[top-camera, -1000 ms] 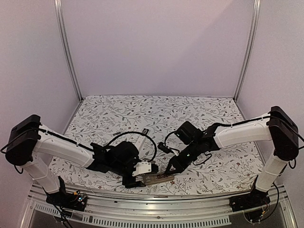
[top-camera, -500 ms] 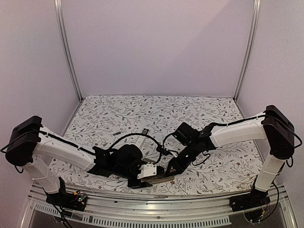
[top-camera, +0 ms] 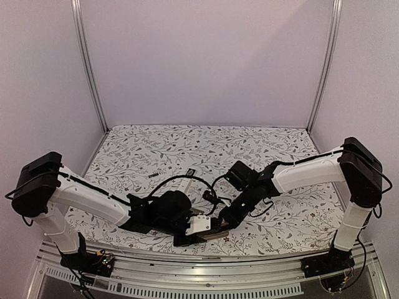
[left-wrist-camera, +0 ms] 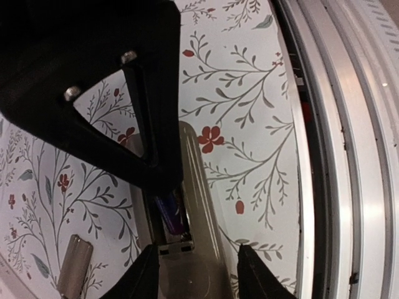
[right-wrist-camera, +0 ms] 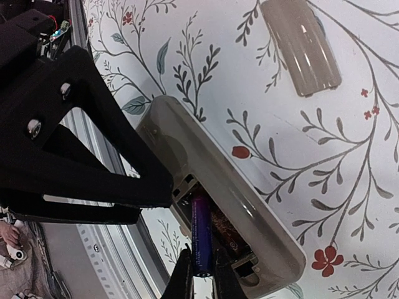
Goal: Load the batteries into the remote control
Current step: Hold the remote control without batteries at the center of the board, then place the battery in the battery compartment.
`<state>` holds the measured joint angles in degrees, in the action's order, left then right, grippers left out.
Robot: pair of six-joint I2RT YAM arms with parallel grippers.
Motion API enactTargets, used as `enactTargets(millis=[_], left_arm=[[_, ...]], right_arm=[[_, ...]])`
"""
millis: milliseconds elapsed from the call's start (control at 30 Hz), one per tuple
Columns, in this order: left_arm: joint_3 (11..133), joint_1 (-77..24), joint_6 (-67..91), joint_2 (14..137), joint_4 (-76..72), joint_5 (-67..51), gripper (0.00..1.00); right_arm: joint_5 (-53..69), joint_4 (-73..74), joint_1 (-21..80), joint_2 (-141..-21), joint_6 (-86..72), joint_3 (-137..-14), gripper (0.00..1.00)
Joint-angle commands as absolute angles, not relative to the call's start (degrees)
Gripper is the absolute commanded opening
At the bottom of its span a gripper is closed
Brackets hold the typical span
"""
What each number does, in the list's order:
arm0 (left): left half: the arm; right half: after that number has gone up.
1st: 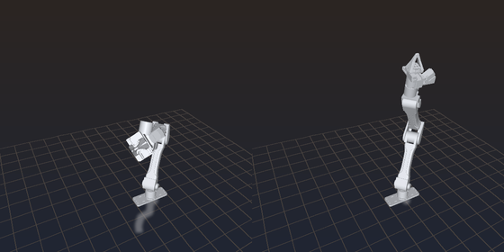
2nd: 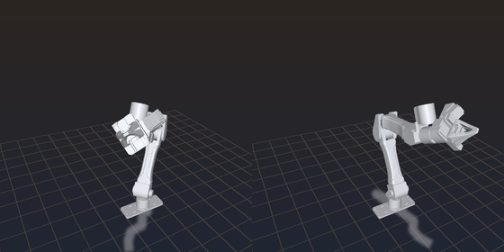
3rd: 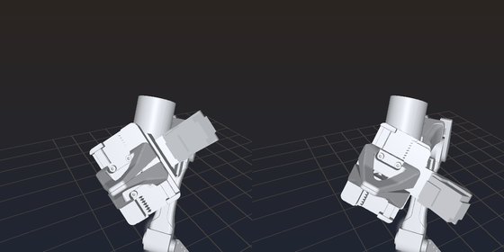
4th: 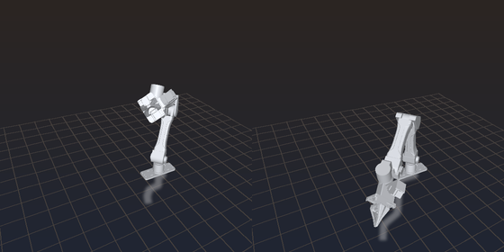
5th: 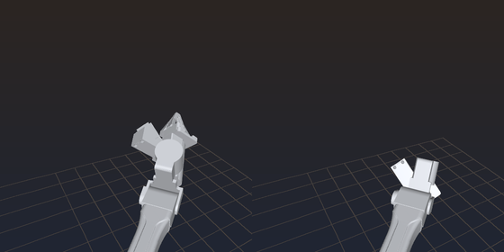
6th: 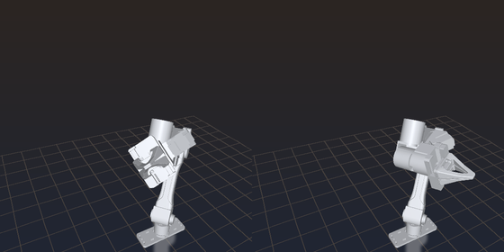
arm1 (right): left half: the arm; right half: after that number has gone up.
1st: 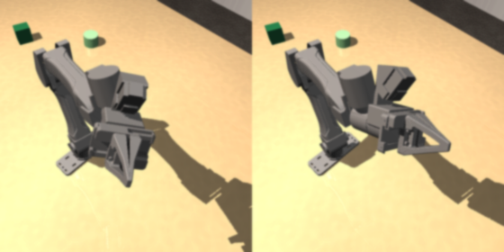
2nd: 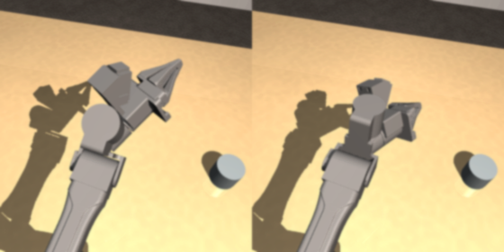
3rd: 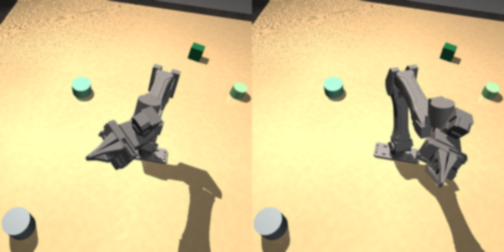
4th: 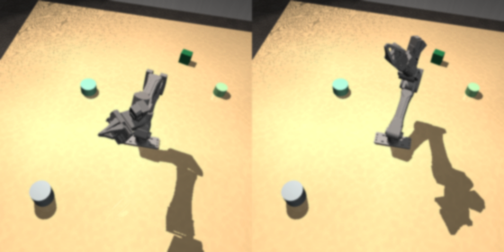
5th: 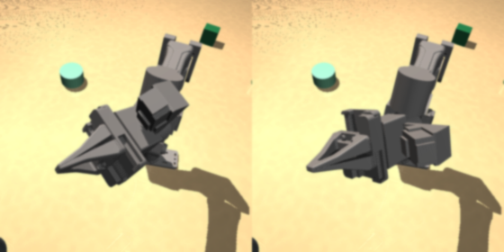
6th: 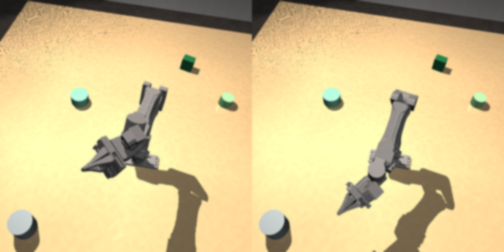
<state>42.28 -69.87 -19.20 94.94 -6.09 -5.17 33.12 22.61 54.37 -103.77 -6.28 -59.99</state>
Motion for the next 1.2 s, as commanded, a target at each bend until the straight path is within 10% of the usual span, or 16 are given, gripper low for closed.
enactTargets(millis=[0,867,1167], left_arm=[[43.5,-71.1,-18.5,96.4,-8.6,-5.5,0.42],[40.8,-71.2,-17.4,97.4,-11.9,-4.6,0.34],[40.3,-71.5,-19.7,93.6,-8.9,-5.0,0.46]], right_arm=[[34.8,21.9,54.7,-105.6,-5.4,-60.5,0.0],[40.1,27.2,52.6,-104.2,3.3,-62.1,0.0],[36.9,23.9,52.6,-100.5,-3.4,-59.1,0.0]])
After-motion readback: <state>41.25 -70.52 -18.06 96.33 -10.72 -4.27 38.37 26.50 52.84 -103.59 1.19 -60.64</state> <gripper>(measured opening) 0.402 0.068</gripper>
